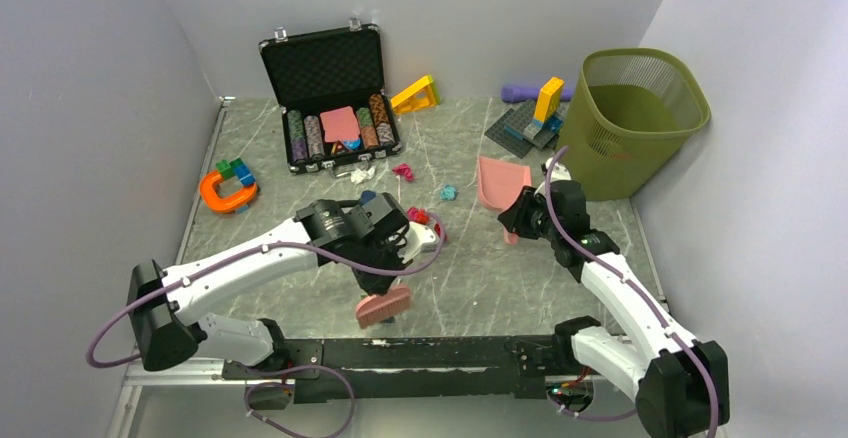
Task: Sweep away the paper scraps from the table
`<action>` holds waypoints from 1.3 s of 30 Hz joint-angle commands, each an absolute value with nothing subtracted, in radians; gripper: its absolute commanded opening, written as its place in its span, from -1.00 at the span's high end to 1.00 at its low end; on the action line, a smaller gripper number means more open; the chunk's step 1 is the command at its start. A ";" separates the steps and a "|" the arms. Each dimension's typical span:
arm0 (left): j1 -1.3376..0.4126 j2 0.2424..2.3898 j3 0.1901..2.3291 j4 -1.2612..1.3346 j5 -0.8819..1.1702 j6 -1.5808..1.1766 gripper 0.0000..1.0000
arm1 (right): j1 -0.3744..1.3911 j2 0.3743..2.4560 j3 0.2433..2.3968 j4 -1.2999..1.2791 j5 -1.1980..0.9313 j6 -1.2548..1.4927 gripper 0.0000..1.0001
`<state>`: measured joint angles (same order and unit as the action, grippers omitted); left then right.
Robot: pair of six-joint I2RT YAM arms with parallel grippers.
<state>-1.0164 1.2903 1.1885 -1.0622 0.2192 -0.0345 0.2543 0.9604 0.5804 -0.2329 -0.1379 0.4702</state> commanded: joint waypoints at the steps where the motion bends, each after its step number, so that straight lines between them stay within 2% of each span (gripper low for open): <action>1: -1.031 1.319 1.186 -1.039 0.106 0.026 1.00 | 0.258 0.914 0.613 -0.218 -0.109 0.451 1.00; 11: -1.031 1.412 1.148 -0.941 0.056 0.081 1.00 | 0.259 0.909 0.622 -0.225 -0.109 0.452 1.00; 13: -1.031 1.445 1.169 -0.944 -0.013 0.072 1.00 | 0.258 0.909 0.623 -0.227 -0.109 0.453 1.00; 19: -1.028 1.473 1.208 -0.909 -0.455 0.014 1.00 | 0.258 0.903 0.629 -0.233 -0.106 0.451 1.00; 26: -1.027 1.315 1.277 -0.871 -0.565 -0.050 1.00 | 0.258 0.902 0.630 -0.239 -0.104 0.452 1.00; 32: -1.022 1.202 1.245 -0.813 -0.405 -0.050 1.00 | 0.258 0.903 0.629 -0.236 -0.106 0.454 1.00; 39: -0.932 1.205 1.260 -0.750 0.010 -0.120 1.00 | 0.257 0.901 0.640 -0.243 -0.102 0.454 1.00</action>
<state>-0.9829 1.1931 1.2289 -0.8368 -0.2699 -0.0597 0.2543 0.9234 0.5903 -0.2569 -0.1265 0.4702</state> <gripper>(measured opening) 0.106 0.312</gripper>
